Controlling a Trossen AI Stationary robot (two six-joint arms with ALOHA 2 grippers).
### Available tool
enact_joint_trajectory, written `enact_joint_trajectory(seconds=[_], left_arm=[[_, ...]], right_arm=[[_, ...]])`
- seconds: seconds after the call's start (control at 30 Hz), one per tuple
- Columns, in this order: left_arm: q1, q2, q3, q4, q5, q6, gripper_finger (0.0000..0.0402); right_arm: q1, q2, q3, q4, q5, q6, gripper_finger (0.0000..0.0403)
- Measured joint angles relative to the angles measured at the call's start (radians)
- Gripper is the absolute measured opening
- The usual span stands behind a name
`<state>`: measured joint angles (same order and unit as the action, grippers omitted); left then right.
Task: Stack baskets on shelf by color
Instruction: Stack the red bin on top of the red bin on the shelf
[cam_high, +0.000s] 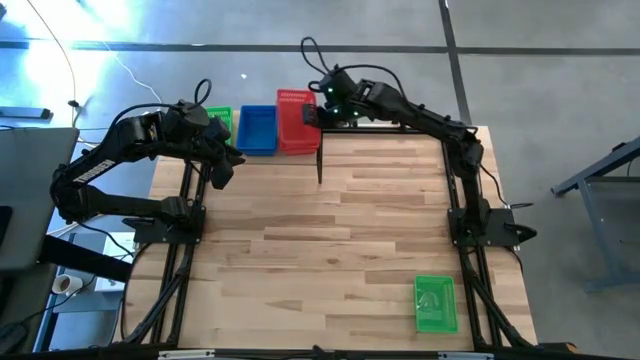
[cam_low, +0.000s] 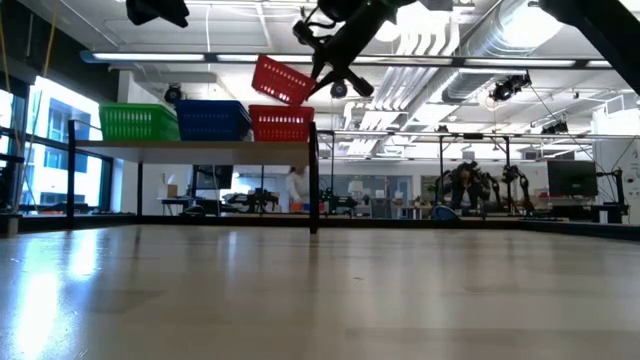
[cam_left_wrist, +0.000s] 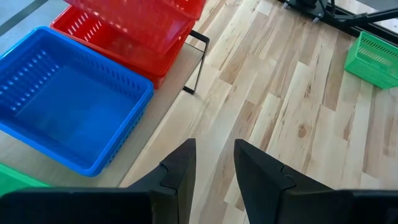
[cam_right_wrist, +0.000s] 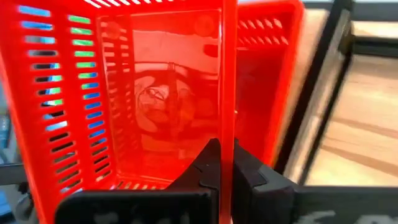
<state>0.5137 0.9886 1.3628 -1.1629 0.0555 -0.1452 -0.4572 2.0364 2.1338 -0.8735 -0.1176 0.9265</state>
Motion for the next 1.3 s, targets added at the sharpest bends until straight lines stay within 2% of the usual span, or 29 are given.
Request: enact_joint_trajectory(seconds=[0.7,0.93,1.3], left_arm=[[0.0,0.0,0.0,0.0,0.0,0.0,0.0102],[0.0,0.0,0.0,0.0,0.0,-0.008,0.0102],[0.0,0.0,0.0,0.0,0.0,-0.009,0.0102]], right_arm=[[-0.015,0.029,-0.001,-0.08,0.006,0.066,0.0],[-0.01,0.029,-0.001,-0.086,0.0,0.146,0.0],[-0.007,0.029,-0.001,-0.086,-0.011,0.12,0.0]])
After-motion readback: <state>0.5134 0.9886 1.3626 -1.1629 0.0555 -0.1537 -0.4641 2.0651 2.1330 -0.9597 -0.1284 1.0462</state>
